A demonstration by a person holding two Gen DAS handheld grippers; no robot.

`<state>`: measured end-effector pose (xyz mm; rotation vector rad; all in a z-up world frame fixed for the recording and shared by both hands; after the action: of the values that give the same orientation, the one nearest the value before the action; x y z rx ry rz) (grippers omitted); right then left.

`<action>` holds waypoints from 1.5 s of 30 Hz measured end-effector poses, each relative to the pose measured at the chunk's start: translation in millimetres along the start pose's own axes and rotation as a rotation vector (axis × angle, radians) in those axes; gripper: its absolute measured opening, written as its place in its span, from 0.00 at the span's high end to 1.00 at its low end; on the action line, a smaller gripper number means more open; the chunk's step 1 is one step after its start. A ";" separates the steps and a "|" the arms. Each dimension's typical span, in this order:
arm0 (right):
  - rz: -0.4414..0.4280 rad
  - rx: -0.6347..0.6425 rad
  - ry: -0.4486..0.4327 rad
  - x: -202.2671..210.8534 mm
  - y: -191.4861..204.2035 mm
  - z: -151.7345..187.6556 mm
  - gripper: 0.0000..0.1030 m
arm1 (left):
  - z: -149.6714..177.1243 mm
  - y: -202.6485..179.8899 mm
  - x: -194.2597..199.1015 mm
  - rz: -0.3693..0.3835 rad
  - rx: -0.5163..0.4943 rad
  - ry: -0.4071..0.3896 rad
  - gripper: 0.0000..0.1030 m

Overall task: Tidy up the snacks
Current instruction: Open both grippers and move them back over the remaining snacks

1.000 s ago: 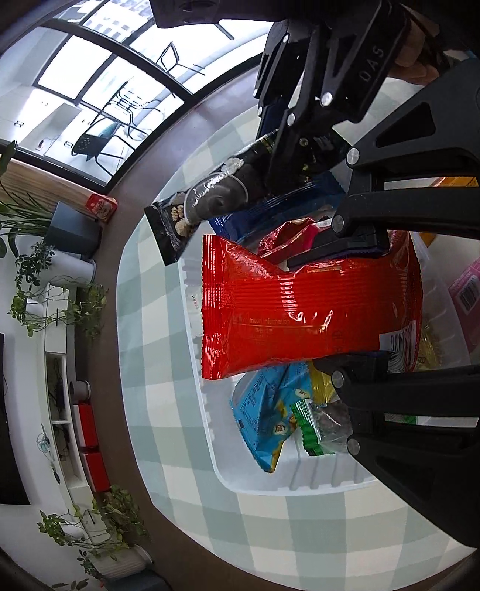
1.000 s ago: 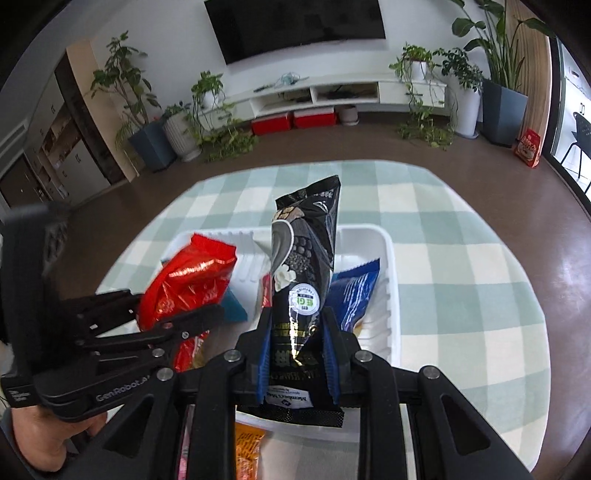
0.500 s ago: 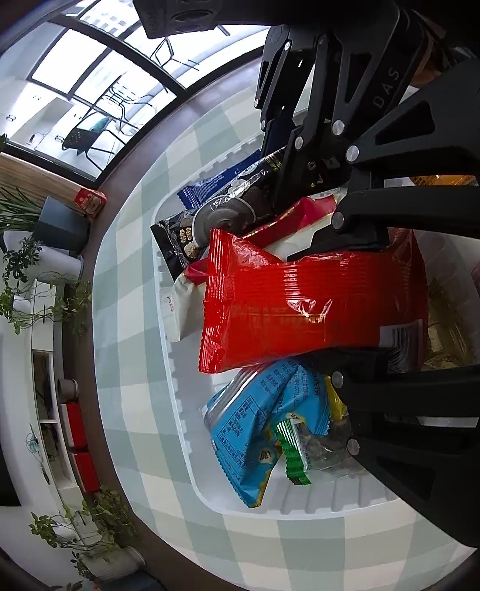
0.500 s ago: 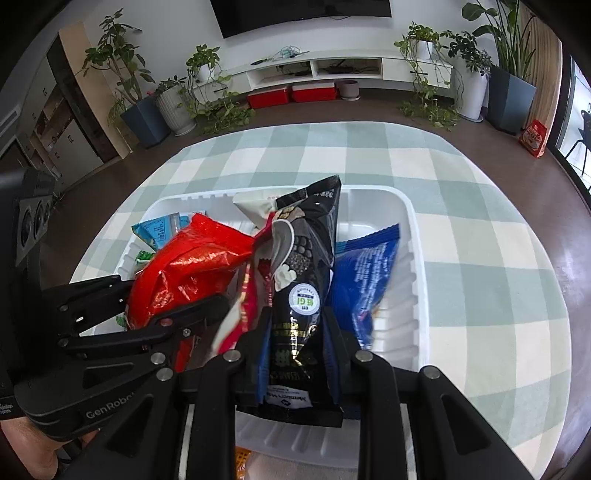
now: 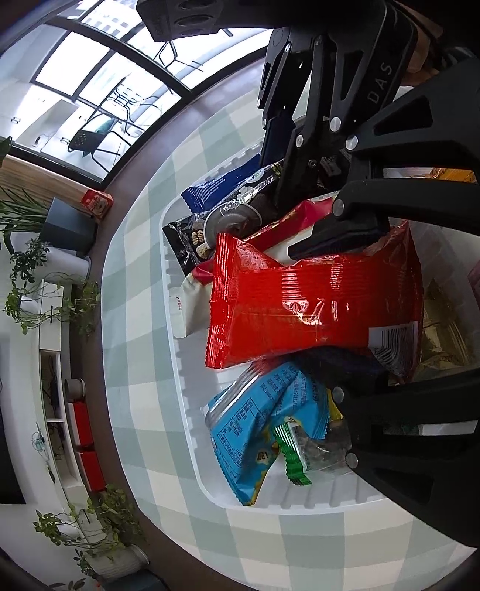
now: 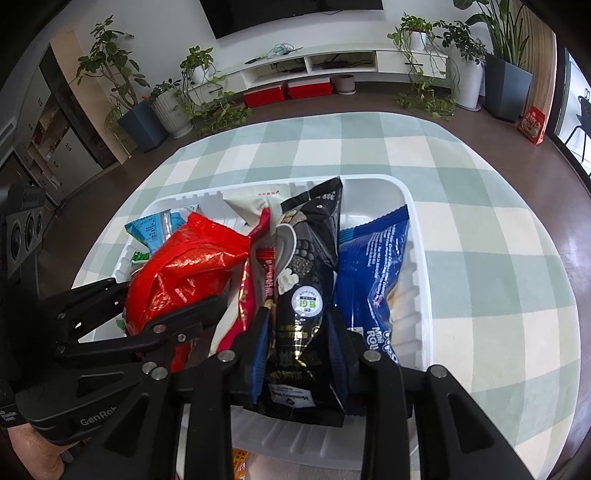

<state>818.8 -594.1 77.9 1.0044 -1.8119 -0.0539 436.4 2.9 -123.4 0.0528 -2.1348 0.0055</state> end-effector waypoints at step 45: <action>-0.194 -0.150 -0.210 166.5 44.9 193.8 0.07 | 213.4 16.1 175.6 -0.013 0.170 -0.144 0.00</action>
<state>617.3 -748.9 130.0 1.0957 -1.8613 -0.4227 161.8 7.4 -88.9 0.1717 -2.2734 0.1798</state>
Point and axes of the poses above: each gripper's, at about its wrist camera, not at the fingertips, and x roughly against the way its jaws point, y to its left, z to its underside, the point moved 8 cm from there along -x, roughly the way its jaws point, and after that the axes turned 15 degrees about -z, right-handed, at the moved point
